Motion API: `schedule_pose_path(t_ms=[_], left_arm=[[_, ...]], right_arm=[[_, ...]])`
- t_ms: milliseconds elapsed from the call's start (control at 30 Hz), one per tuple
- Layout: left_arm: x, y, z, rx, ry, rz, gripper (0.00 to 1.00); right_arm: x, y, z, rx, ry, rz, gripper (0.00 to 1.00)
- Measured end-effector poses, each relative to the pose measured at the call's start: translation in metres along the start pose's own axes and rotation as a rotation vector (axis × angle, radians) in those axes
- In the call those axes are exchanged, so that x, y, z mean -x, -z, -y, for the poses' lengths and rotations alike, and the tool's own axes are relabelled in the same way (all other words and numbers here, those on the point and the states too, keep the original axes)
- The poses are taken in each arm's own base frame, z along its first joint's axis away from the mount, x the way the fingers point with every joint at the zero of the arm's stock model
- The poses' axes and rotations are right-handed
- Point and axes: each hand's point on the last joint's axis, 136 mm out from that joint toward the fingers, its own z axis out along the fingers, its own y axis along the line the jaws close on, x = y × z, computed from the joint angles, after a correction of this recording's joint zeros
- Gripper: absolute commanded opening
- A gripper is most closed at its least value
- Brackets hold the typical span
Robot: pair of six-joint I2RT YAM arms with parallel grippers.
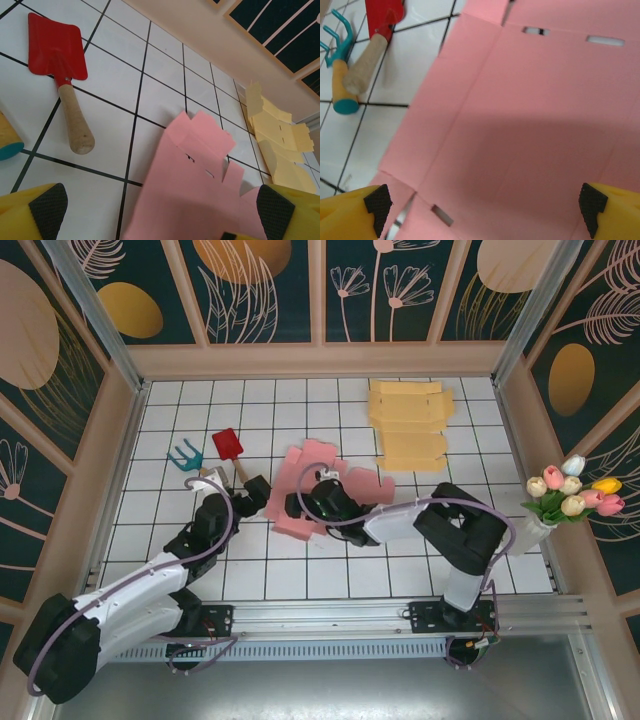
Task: Fold the paper box
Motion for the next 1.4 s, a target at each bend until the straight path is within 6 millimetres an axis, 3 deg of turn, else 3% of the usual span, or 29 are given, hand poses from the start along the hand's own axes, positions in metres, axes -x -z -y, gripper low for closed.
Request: schedule_pose_path(t_ms=[133,233,400,567,767,967,1133,1400], left_arm=[[0.004,0.002,-0.004,0.029,-0.011,0.013,0.99],[0.005,0.004,-0.006,0.041,-0.020,0.012,0.99],[0.012,0.011,0.001,0.008,-0.006,0.031,0.99],[0.011,0.012,0.006,-0.019,-0.001,0.017,0.99],[-0.011,0.006,0.009,-0.030,-0.018,-0.056,0.99],[-0.064,0.001,0.021,-0.056,-0.094,-0.199,0.98],[-0.093,-0.004,0.019,-0.039,-0.103,-0.270,0.99],[-0.085,-0.001,-0.002,0.063,-0.026,-0.221,0.99]], right_arm=[[0.015,-0.006,-0.016,0.005,0.018,0.011,0.99],[0.022,-0.002,-0.015,-0.027,0.043,0.021,0.99],[0.040,0.025,0.004,-0.108,0.087,0.073,0.99],[0.054,0.058,0.046,-0.190,0.070,0.122,0.99],[0.019,0.074,0.091,-0.261,0.067,0.058,0.99],[-0.027,0.087,0.112,-0.240,0.032,-0.005,0.99],[-0.037,0.090,0.091,-0.138,0.006,0.029,0.99],[-0.064,0.102,0.049,-0.014,0.036,-0.022,0.99]])
